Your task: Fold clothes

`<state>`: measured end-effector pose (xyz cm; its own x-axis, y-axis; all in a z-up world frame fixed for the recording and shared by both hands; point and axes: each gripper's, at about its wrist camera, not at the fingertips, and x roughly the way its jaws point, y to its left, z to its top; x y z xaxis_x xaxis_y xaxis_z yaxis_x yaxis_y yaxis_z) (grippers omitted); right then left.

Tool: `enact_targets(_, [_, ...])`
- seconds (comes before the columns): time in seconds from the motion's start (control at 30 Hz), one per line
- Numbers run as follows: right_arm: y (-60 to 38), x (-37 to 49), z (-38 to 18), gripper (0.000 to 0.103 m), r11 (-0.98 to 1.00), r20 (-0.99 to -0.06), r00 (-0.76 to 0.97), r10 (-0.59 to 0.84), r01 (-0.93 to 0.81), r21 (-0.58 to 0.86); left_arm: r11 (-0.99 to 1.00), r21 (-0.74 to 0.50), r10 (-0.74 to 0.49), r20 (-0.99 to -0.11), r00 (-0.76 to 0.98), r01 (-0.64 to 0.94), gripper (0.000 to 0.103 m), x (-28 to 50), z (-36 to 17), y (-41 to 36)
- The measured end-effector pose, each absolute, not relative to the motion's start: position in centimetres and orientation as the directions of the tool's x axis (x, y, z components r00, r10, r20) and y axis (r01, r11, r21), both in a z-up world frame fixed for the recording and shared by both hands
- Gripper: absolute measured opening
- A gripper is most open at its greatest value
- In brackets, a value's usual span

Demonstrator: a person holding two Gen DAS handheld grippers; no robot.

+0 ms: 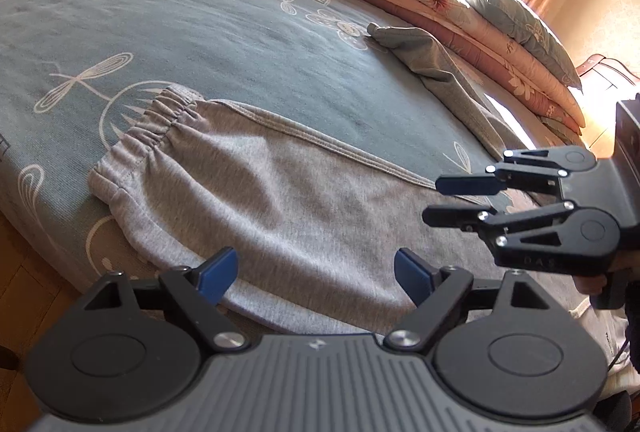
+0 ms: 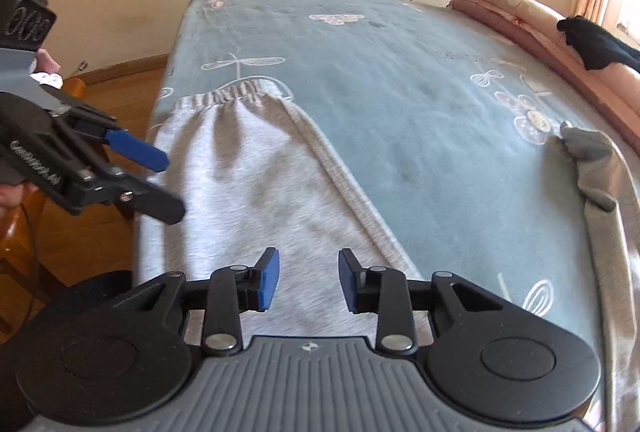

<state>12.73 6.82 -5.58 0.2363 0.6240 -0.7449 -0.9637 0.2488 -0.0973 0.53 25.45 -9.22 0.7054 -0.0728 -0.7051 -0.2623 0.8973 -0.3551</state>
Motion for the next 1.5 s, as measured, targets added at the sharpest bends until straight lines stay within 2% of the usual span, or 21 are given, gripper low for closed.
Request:
enact_targets(0.13, [9.0,17.5,-6.6,0.037,0.255,-0.761,0.216,0.612,-0.964,-0.069,0.9,-0.334,-0.052,-0.721,0.691,-0.281,0.085,0.8,-9.5,25.4])
enact_targets(0.3, [10.0,20.2,-8.0,0.039,0.182,-0.782,0.063,0.62,-0.981,0.066,0.894,-0.34,-0.05,-0.723,0.69,-0.291,0.085,0.6,-9.6,25.9])
enact_targets(0.33, [10.1,20.3,-8.1,0.036,0.167,-0.782,0.043,0.622,-0.983,0.078,0.895,-0.336,-0.046,-0.726,0.686,-0.295,0.085,0.6,-9.7,26.0])
enact_targets(0.37, [10.1,20.1,-8.1,0.014,0.152,-0.782,0.028,0.622,-0.985,0.086,0.895,-0.335,-0.047,-0.728,0.684,-0.295,0.085,0.7,-9.8,26.0])
enact_targets(0.4, [10.0,19.9,-8.0,0.004,0.137,-0.782,0.012,0.623,-0.986,0.094,0.895,-0.336,-0.049,-0.727,0.685,-0.293,0.086,0.7,-9.9,26.0])
enact_targets(0.6, [9.7,19.5,-8.0,0.003,0.193,-0.757,0.102,0.645,-0.981,0.033,0.903,-0.322,-0.047,-0.731,0.681,-0.284,0.087,0.6,-9.9,25.9])
enact_targets(0.7, [10.1,19.6,-8.0,0.006,0.206,-0.772,0.1,0.628,-0.978,0.041,0.907,-0.316,-0.048,-0.733,0.679,-0.277,0.087,0.3,-9.8,25.9])
enact_targets(0.73, [10.3,19.6,-7.8,0.013,0.204,-0.776,0.101,0.622,-0.978,0.036,0.908,-0.313,-0.046,-0.733,0.678,-0.277,0.087,0.2,-9.7,26.0])
enact_targets(0.8, [10.7,19.8,-6.9,0.038,0.202,-0.764,0.098,0.637,-0.978,0.043,0.913,-0.302,-0.033,-0.725,0.688,-0.276,0.087,0.1,-9.4,26.1])
enact_targets(0.83, [10.9,19.9,-6.4,0.041,0.195,-0.749,0.095,0.655,-0.98,0.046,0.916,-0.295,-0.025,-0.718,0.695,-0.272,0.087,0.1,-9.1,26.3])
enact_targets(0.97, [13.4,20.5,-5.9,0.045,0.173,-0.728,0.056,0.683,-0.981,0.087,0.911,-0.27,0.024,-0.72,0.694,-0.311,0.087,1.0,-9.4,27.2])
enact_targets(1.07, [16.4,20.2,-6.7,0.045,0.132,-0.734,0.009,0.679,-0.985,0.11,0.905,-0.2,0.104,-0.753,0.65,-0.376,0.087,1.5,-9.9,27.4])
enact_targets(1.3, [22.1,18.6,-8.2,0.045,0.062,-0.734,-0.031,0.679,-0.993,0.099,0.879,-0.121,0.203,-0.78,0.591,-0.46,0.086,0.5,-10.2,28.5])
enact_targets(1.33, [22.6,18.5,-8.3,0.045,0.057,-0.73,-0.031,0.683,-0.994,0.096,0.874,-0.144,0.195,-0.771,0.606,-0.463,0.085,0.2,-10.0,28.8])
enact_targets(1.37, [23.1,18.4,-8.4,0.044,0.056,-0.729,-0.03,0.684,-0.994,0.094,0.869,-0.172,0.183,-0.759,0.625,-0.463,0.085,-0.1,-9.7,29.2])
enact_targets(1.4, [23.4,18.3,-8.4,0.038,0.054,-0.728,-0.03,0.685,-0.994,0.092,0.864,-0.2,0.171,-0.746,0.644,-0.462,0.085,-0.5,-9.4,29.5])
enact_targets(1.43, [23.7,18.2,-8.3,0.015,0.04,-0.725,-0.049,0.687,-0.994,0.104,0.87,-0.243,0.137,-0.716,0.684,-0.429,0.086,-0.5,-9.0,29.6])
enact_targets(1.5, [24.1,18.0,-8.4,0.014,0.028,-0.724,-0.062,0.687,-0.993,0.111,0.886,-0.305,0.07,-0.656,0.752,-0.349,0.086,-0.3,-8.3,29.6])
